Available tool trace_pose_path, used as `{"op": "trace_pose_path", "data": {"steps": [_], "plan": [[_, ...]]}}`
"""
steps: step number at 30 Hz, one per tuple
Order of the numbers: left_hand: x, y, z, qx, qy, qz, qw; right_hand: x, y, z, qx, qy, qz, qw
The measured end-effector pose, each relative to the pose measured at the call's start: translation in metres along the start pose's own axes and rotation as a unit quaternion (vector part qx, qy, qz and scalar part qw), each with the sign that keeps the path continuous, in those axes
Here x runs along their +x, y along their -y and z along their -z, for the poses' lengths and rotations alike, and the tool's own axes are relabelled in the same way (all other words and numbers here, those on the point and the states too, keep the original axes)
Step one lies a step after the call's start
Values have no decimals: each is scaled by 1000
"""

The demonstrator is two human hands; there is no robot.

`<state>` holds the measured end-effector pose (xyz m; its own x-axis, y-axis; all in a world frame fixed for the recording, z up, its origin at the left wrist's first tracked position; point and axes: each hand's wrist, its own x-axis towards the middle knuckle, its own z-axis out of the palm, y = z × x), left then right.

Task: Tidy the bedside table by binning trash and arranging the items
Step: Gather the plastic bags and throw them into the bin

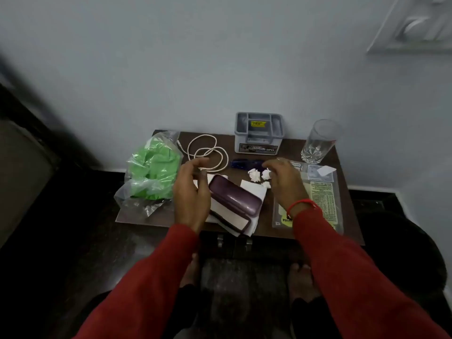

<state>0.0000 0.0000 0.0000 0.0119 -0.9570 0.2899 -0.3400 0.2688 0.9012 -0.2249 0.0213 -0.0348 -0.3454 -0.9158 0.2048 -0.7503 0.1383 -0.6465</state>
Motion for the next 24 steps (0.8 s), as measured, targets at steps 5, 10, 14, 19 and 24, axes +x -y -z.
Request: {"op": "trace_pose_path", "data": {"steps": [5,10,14,19,24], "plan": [[0,5,2,-10,22,22,999,9,-6,-13,-126,133,34,982],[3,5,3,-9,37,15,999,13,-8,-17,-208,200,27,957],[4,6,3,-21,48,23,998,17,-10,-22,-184,159,22,970],[3,6,0,-27,74,32,996,18,-10,-22,-132,111,38,984],[3,5,-4,-86,107,109,984,19,-3,-9,-79,21,60,995]]}}
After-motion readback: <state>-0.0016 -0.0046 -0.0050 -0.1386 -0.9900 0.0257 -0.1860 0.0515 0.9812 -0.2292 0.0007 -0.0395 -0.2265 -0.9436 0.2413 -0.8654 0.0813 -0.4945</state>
